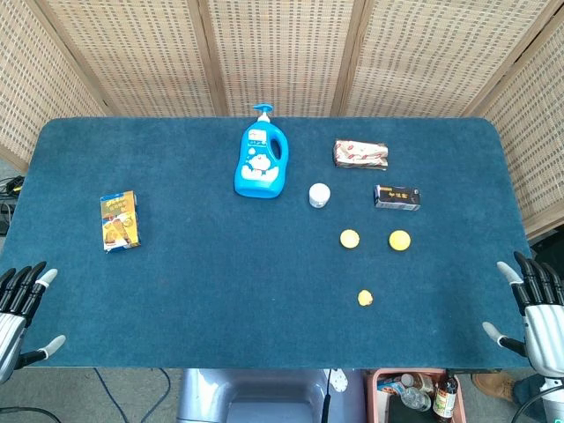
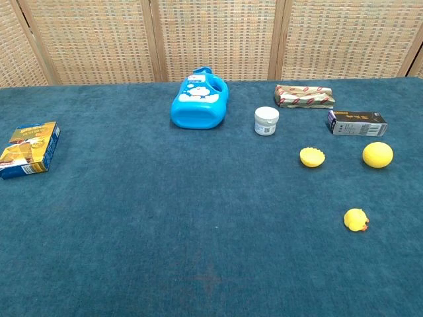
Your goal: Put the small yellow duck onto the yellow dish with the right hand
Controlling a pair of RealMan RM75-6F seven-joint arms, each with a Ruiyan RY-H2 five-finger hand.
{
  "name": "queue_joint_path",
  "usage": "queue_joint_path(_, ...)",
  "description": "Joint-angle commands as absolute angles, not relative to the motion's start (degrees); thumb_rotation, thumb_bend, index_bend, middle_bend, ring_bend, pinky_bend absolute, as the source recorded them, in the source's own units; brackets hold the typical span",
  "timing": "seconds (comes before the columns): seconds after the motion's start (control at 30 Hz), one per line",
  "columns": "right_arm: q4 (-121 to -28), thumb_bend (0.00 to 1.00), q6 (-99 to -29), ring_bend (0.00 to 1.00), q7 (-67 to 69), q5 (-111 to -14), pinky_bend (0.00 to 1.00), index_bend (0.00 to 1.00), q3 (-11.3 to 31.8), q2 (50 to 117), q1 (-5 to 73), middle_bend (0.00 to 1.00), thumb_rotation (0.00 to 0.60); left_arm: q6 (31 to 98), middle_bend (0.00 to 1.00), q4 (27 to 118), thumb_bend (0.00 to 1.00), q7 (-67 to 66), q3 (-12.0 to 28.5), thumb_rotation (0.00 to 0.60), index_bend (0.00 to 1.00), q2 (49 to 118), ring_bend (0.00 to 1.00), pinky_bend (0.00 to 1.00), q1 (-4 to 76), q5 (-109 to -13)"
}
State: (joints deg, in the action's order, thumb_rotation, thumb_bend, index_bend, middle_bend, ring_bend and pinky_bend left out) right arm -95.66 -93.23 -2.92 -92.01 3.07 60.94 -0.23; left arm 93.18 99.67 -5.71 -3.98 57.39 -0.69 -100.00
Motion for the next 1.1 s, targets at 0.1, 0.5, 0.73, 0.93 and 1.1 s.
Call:
queue_joint_path(0.1,-95.77,0.00,-93.19,0.00,-2.75,-92.20,0.00,0.00,3.02,60.86,-0.19,0.00,0.600,93.00,0.00,99.64,0.00,-5.80,-4.03,0.600,0.00,57.40,0.00,0.00,-0.66,-100.09)
queue_joint_path(0.5,-91.76,0.00,-80.64,0.00,0.74,-98.96,0.00,0.20,2.43,63.43,9.94,0.00,0.600,92.63,0.00,100.06,0.00,-6.67,-3.96,0.600,0.00,57.79,0.00,0.00,-0.51,-100.42)
queue_joint_path(0.73,-86.75,0.11,-69.96,0.00,2.08,-100.53,0.00,0.35,2.88,68.47,18.34,0.00,0.600,90.41,0.00,101.51,0.00,-8.91,-2.38,0.600,0.00,58.53,0.00,0.00,0.38,-96.78)
queue_joint_path(0.93,-83.03,0.13,-64.91,0.00,1.58,-98.37,0.00,0.36,3.39,73.99,21.93,0.00,0.600,88.77,0.00,102.18,0.00,-10.61,-1.47,0.600,0.00,59.02,0.00,0.00,1.12,-94.57)
queue_joint_path(1.1,-81.80,0.17,-60.52,0.00,-0.69,-95.66,0.00,0.36,3.58,76.31,23.99,0.00,0.600,87.48,0.00,102.32,0.00,-11.21,-1.27,0.600,0.00,59.19,0.00,0.00,1.68,-93.61)
